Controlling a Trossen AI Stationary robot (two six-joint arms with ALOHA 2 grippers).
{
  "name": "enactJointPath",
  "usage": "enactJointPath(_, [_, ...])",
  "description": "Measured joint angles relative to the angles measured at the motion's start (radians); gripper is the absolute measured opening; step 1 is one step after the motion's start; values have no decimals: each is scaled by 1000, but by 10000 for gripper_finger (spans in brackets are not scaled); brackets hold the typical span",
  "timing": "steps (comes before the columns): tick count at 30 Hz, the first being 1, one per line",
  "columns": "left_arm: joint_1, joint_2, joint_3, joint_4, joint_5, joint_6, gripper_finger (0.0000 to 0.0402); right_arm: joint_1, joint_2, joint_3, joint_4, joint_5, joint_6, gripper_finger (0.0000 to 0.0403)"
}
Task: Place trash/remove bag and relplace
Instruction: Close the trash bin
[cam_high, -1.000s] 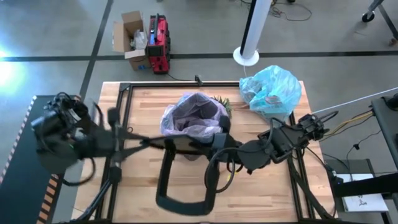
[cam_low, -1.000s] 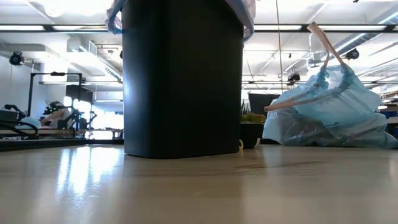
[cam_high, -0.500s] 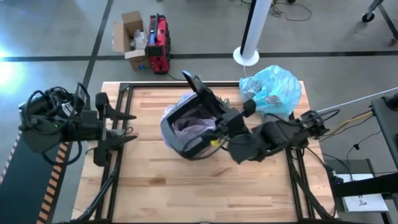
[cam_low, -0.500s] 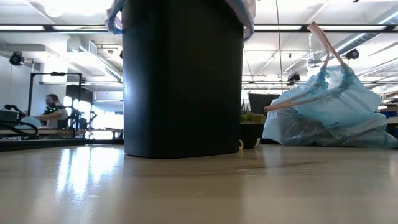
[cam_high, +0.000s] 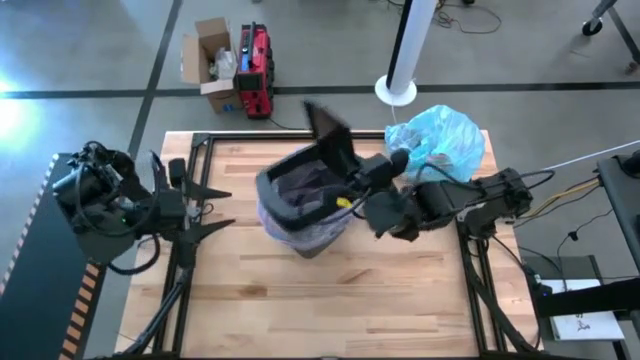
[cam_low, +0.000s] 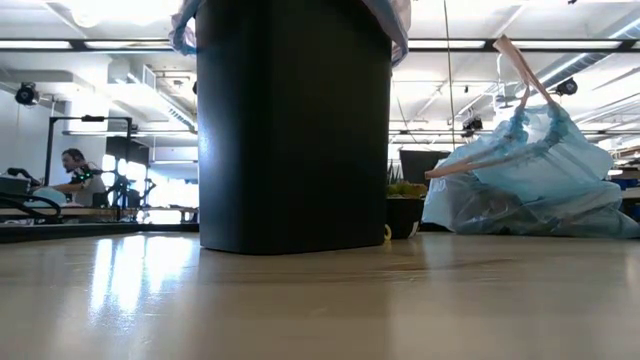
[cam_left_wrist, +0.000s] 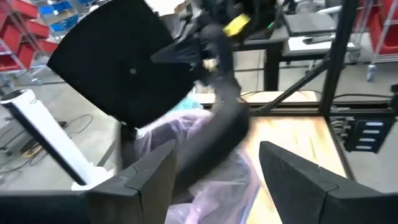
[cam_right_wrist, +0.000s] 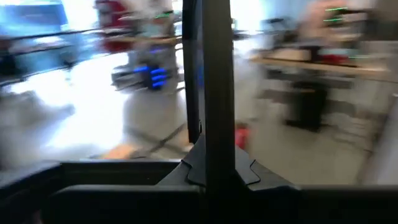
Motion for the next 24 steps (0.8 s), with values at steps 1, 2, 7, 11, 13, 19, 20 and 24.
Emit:
enactJointPath(1, [6, -4, -7, 0, -2, -4, 213, -11, -8, -3, 57, -59, -71, 0])
enactJointPath(2, [13, -8, -10, 0, -3, -4, 212, -25, -18, -7, 126, -131, -151, 0])
enactJointPath(7, [37, -8, -13, 5, -3, -7, 217, -104, -72, -86, 518, -425, -520, 0])
enactJointPath(11, [37, -3, -17, 12, -4, -57, 224, -111, -122, -216, 699, -364, -707, 0])
enactJointPath(13, [37, 2, -27, 13, -4, -82, 227, -111, -147, -305, 826, -362, -748, 0])
enactJointPath(19, [53, 6, -98, 30, -4, -122, 227, -96, -159, -577, 1196, -354, -861, 0])
enactJointPath(20, [61, 7, -110, 30, -3, -139, 225, -90, -158, -611, 1266, -345, -891, 0])
enactJointPath(24, [115, 6, -152, 35, 33, -209, 218, -74, -185, -732, 1519, -307, -993, 0])
